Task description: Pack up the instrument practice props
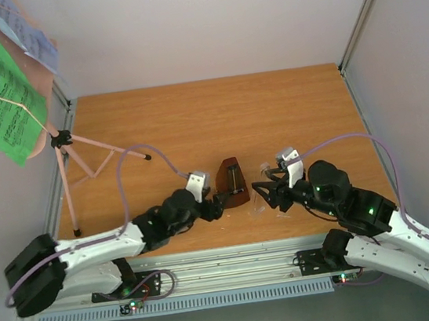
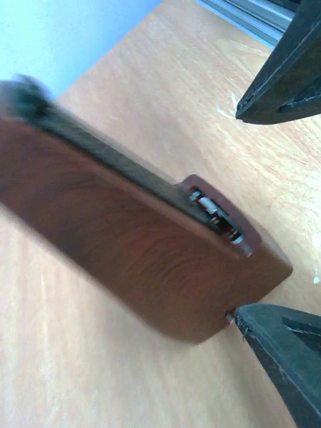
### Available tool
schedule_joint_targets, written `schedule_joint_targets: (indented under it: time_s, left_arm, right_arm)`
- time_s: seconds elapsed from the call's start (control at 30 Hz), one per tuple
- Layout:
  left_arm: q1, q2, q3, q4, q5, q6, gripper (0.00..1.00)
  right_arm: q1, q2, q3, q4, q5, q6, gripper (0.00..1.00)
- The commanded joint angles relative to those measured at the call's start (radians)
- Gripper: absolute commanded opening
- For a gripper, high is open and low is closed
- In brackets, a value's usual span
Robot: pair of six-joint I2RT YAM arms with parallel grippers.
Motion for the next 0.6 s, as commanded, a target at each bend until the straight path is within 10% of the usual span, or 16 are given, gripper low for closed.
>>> schedule_joint_targets:
  time_s: [0.0,0.3,0.57]
  left_arm:
    - [0.105,-0.168,0.127,-0.437,0.157,0.005,0.75]
    - [0.34,-0.111,0.505,-0.899,0.604,0.169,0.8]
    - [0.41,0.035,0.699,-0.843,0.707,0.214,0.81]
  right_arm:
    - [0.011,0.011,-0.048,0.102,0.114,-0.046,0.52]
    - [0.138,0.085,-0.112,0.237,0.374,-0.062,0.51]
    - [0.262,0.212,-0.164,0.447,0.575,-0.074,0.51]
